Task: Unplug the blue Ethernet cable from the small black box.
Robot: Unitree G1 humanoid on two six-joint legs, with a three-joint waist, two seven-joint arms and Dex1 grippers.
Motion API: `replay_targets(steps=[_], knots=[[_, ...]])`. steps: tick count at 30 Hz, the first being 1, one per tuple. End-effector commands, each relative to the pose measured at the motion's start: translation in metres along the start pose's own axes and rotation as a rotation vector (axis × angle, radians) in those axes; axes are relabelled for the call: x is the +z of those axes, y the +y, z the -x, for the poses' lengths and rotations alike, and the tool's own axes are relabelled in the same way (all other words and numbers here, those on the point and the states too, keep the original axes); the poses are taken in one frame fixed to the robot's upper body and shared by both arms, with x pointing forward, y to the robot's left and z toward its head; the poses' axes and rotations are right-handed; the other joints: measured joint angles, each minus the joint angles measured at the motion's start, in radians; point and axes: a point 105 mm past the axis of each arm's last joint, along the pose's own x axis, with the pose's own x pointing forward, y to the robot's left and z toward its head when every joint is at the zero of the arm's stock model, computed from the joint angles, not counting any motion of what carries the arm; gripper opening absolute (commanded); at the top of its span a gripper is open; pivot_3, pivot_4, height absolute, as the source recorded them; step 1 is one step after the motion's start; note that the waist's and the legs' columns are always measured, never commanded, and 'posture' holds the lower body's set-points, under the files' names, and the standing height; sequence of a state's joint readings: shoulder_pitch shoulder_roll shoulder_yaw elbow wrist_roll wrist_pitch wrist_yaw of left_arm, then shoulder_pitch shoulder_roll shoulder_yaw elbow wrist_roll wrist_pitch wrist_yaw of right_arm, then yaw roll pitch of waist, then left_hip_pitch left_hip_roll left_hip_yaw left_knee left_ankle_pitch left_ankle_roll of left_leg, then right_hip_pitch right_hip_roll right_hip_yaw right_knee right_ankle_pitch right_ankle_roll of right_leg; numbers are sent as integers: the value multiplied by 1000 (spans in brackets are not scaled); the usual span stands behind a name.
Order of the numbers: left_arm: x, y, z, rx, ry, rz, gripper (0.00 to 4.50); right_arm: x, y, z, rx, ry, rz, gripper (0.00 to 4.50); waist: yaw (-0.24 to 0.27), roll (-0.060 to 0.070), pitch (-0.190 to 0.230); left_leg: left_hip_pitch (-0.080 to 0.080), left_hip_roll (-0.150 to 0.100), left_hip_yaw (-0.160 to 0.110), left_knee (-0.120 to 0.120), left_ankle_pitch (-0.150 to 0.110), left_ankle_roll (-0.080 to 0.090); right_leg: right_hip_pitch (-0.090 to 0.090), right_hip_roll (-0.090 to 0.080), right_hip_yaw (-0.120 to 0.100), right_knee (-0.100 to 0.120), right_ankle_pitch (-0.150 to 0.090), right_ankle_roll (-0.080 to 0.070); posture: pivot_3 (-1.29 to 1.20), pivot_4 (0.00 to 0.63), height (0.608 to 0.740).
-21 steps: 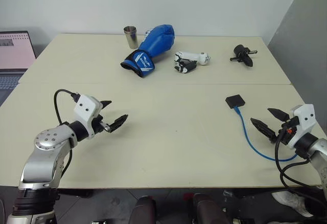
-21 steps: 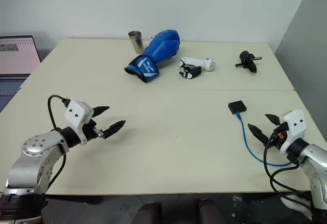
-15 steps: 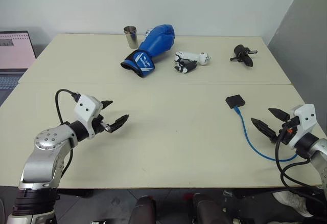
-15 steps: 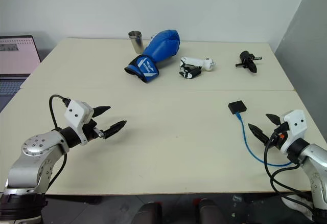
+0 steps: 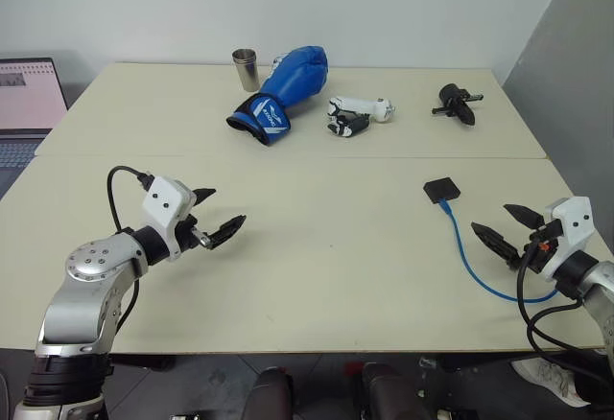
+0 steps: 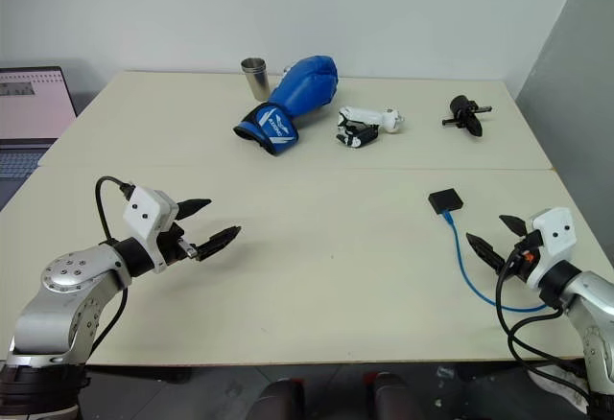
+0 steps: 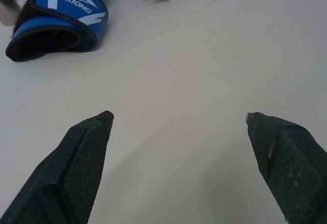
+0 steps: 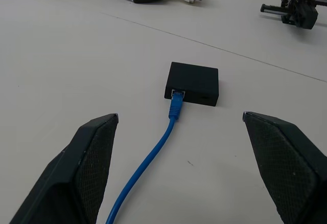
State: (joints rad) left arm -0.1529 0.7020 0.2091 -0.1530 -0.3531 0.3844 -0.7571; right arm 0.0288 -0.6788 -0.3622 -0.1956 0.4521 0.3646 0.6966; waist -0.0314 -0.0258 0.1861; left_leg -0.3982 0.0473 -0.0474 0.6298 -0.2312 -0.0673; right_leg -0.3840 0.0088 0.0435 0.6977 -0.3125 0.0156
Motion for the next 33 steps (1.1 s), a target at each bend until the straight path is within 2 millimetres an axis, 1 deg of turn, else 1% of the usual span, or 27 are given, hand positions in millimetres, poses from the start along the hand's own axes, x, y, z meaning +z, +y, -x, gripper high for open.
replay_targets(steps=[1, 6, 7, 8, 11, 13, 18, 21, 24, 28, 33], knots=[[16, -5, -2, -36, -46, -43, 4431, 15, -1, 4, -11, -31, 41, 4143, 0, 0, 0, 0, 0, 0, 0, 0, 0, 0, 0, 0, 0, 0, 0, 0, 150, 740], [26, -19, -4, -140, -92, -55, 4431, 16, 3, 2, -16, -35, 31, 4143, 0, 0, 0, 0, 0, 0, 0, 0, 0, 0, 0, 0, 0, 0, 0, 0, 150, 740], [28, -23, -4, -167, -98, -39, 4431, 16, 4, 1, -18, -33, 32, 4143, 0, 0, 0, 0, 0, 0, 0, 0, 0, 0, 0, 0, 0, 0, 0, 0, 150, 740], [31, -31, -5, -224, -103, -23, 4431, 15, 7, -1, -23, -32, 24, 4143, 0, 0, 0, 0, 0, 0, 0, 0, 0, 0, 0, 0, 0, 0, 0, 0, 150, 740], [38, -53, -6, -368, -99, -13, 4431, 2, 13, -15, -62, 24, 15, 4143, 0, 0, 0, 0, 0, 0, 0, 0, 0, 0, 0, 0, 0, 0, 0, 0, 150, 740], [39, -62, -7, -425, -93, -17, 4431, -4, 19, -26, -72, 41, 2, 4143, -2, 0, 0, 0, 0, 0, 0, 0, 0, 0, 0, 0, 0, 0, 0, 0, 150, 740], [44, -80, -9, -552, -94, -24, 4431, -14, 25, -57, -98, 57, -23, 4143, -4, 1, 0, 1, 0, 1, 0, 0, 0, 0, 1, 0, 1, 0, 1, 0, 150, 740], [48, -86, -11, -596, -108, -38, 4431, -17, 21, -67, -124, 44, -51, 4143, -1, 1, 0, 0, 0, 0, 0, 0, 0, -1, 1, 0, 0, 0, 0, 0, 150, 740], [50, -89, -13, -625, -111, -44, 4431, -21, 10, -74, -180, 58, -38, 4143, 2, 1, 0, -1, 0, 0, 0, 0, 0, -1, 1, 0, 0, 0, -1, 0, 150, 740], [49, -92, -16, -635, -113, -53, 4431, -27, -1, -79, -232, 76, -36, 4143, -1, 1, 0, -1, 0, 2, 0, 0, 0, -1, 1, 0, 0, 0, -1, 0, 150, 740], [50, -95, -17, -642, -119, -56, 4431, -35, 4, -83, -191, 117, -85, 4143, -1, 1, 0, -1, 0, 2, 0, 0, 0, -1, 1, 0, 0, 0, -1, 0, 150, 740]])
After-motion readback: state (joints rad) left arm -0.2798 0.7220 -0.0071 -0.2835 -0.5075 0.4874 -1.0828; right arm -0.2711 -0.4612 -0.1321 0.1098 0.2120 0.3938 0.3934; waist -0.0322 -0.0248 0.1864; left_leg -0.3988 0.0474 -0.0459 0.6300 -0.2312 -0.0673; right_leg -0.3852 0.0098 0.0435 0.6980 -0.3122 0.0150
